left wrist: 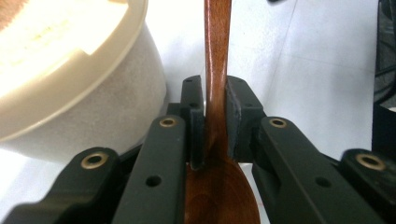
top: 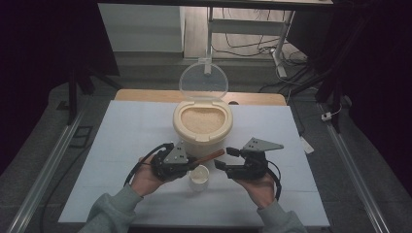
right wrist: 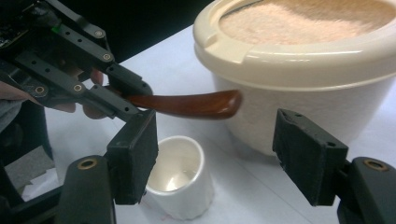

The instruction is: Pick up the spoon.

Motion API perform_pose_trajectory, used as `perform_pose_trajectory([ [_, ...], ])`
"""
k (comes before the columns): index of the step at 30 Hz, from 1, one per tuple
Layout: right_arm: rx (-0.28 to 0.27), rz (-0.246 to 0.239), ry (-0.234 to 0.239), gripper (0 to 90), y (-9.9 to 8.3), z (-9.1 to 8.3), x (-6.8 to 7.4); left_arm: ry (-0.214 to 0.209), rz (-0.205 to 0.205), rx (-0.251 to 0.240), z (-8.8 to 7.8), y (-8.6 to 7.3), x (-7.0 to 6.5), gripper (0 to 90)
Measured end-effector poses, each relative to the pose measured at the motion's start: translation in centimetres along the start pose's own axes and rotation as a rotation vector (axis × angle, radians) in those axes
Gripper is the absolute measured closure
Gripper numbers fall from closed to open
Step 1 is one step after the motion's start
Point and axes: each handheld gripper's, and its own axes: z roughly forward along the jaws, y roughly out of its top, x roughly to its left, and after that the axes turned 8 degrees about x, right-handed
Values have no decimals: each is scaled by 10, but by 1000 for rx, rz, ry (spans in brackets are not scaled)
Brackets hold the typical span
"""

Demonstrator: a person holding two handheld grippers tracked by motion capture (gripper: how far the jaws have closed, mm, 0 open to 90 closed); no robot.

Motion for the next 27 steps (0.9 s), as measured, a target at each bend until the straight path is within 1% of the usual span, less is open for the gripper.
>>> perform_pose_trajectory([
  [2, -9, 18, 15, 333, -1, 3, 2, 3, 4, -6, 1, 1, -1, 779],
  [6, -28, 31, 25, 381, -1, 5, 5, 8, 7, -15, 3, 2, -4, 779],
  [7, -28, 31, 25, 381, -1, 5, 5, 9, 7, -17, 4, 2, -5, 779],
  [10, -47, 46, 43, 426, -1, 6, 9, 12, 12, -19, 5, 3, -7, 779],
  [12, -51, 49, 44, 441, -1, 6, 9, 17, 13, -23, 5, 4, -9, 779],
  [13, -60, 53, 41, 466, -1, 6, 11, 18, 13, -23, 5, 4, -9, 779],
  [15, -71, 45, 36, 486, 0, 6, 12, 16, 19, -22, 6, 5, -10, 779],
  [18, -96, 51, 44, 534, 0, 6, 13, 25, 30, -19, 6, 6, -13, 781],
  [19, -96, 51, 44, 534, 0, 6, 13, 25, 30, -19, 6, 6, -13, 781],
  [20, -111, 61, 57, 573, 0, 6, 13, 28, 35, -16, 6, 6, -14, 781],
  [21, -111, 61, 57, 573, 0, 6, 13, 35, 39, -13, 7, 7, -15, 781],
  [23, -127, 67, 73, 631, 0, 6, 13, 45, 46, -1, 8, 7, -16, 782],
  [24, -127, 67, 73, 631, 0, 6, 13, 45, 46, -1, 8, 7, -16, 783],
  [25, -144, 69, 98, 674, 0, 5, 13, 45, 43, -3, 7, 7, -16, 783],
  [27, -160, 66, 119, 706, 1, 4, 13, 48, 42, -5, 6, 7, -15, 784],
])
